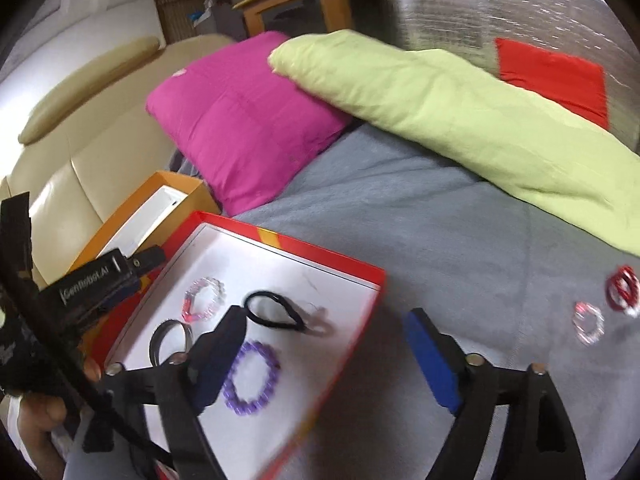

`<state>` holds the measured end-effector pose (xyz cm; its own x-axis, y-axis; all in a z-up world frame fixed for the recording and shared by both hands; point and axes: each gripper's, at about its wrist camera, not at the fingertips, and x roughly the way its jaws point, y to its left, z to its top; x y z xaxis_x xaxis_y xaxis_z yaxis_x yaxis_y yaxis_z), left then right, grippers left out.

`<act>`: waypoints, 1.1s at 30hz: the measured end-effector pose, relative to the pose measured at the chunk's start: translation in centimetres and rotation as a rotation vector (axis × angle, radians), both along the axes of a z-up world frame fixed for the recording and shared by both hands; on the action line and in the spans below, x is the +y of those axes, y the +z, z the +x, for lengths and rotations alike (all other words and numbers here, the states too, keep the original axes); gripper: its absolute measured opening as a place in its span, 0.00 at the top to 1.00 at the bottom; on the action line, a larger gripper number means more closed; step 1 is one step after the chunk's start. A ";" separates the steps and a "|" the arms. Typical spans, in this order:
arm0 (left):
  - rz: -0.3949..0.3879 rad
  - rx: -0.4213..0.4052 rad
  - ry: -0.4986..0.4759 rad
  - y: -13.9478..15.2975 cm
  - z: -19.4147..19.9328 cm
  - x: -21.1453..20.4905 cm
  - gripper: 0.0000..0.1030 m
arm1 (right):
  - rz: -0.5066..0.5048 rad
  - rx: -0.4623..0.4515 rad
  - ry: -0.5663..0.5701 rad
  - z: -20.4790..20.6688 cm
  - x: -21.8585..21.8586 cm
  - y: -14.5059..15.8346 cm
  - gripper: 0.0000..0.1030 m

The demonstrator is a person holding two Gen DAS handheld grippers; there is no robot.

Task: Organize jewelry
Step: 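Lower both items into the tray and open both grippers, then move both tools back over the bracelets on the bed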

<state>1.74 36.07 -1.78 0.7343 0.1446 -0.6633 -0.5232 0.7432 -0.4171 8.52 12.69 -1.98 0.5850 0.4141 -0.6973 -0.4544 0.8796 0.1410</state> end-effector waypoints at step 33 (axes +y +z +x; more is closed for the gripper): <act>0.178 0.172 -0.589 -2.3 5.0 -31.6 0.31 | 0.149 0.059 -0.442 -6.1 -33.2 -3.2 0.13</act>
